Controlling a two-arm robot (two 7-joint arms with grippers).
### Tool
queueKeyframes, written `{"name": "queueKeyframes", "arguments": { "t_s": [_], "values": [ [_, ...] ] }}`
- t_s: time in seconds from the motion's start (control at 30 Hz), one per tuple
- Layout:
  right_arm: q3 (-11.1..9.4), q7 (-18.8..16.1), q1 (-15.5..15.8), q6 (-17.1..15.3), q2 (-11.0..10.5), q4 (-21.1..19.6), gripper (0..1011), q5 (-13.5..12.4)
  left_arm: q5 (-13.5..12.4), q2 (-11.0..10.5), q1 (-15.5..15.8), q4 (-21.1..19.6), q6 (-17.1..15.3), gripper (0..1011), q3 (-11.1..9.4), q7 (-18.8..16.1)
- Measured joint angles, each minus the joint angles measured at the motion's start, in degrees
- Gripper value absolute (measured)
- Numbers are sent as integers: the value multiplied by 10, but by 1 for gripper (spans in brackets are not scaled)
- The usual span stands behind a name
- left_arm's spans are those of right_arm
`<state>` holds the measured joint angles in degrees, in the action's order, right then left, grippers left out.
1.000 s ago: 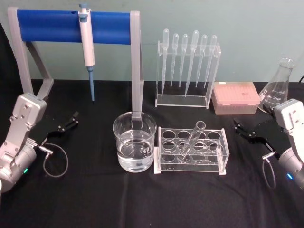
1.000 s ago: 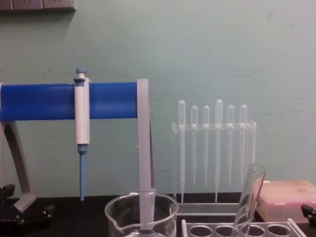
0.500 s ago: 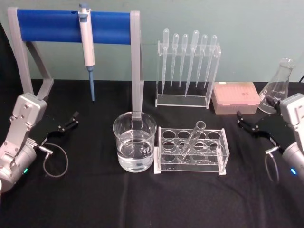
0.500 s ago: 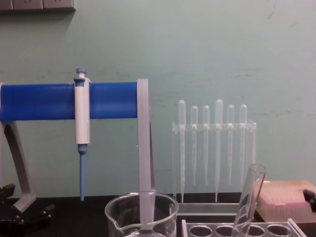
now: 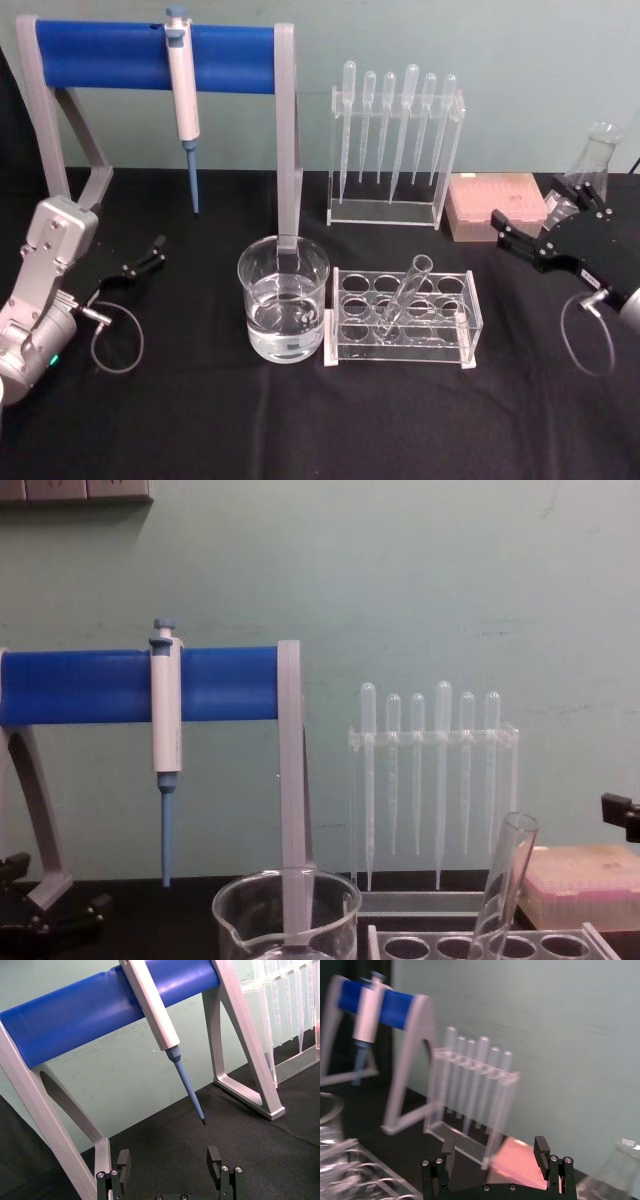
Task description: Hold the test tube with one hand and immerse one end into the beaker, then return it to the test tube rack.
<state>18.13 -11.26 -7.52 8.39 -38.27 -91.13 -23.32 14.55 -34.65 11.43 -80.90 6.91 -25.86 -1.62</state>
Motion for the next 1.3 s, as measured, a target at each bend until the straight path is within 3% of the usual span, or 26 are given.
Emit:
{"name": "queueKeyframes", "arguments": {
  "t_s": [0.23,0.33,0.57,0.97,1.3],
  "values": [
    [-13,-109,19,0,-28,-20,1003,-65,0,0,0,0,0,1000,0,0],
    [-12,-174,22,2,-41,-22,1003,-90,0,0,0,0,0,1000,0,0],
    [-3,-250,23,8,-51,-17,1003,-102,0,0,0,0,0,1000,0,0],
    [23,-330,2,30,-41,19,1003,-93,0,0,0,0,0,1000,0,0],
    [43,-383,-43,38,-11,76,1003,-124,0,0,0,0,0,1000,0,0]
  ]
}}
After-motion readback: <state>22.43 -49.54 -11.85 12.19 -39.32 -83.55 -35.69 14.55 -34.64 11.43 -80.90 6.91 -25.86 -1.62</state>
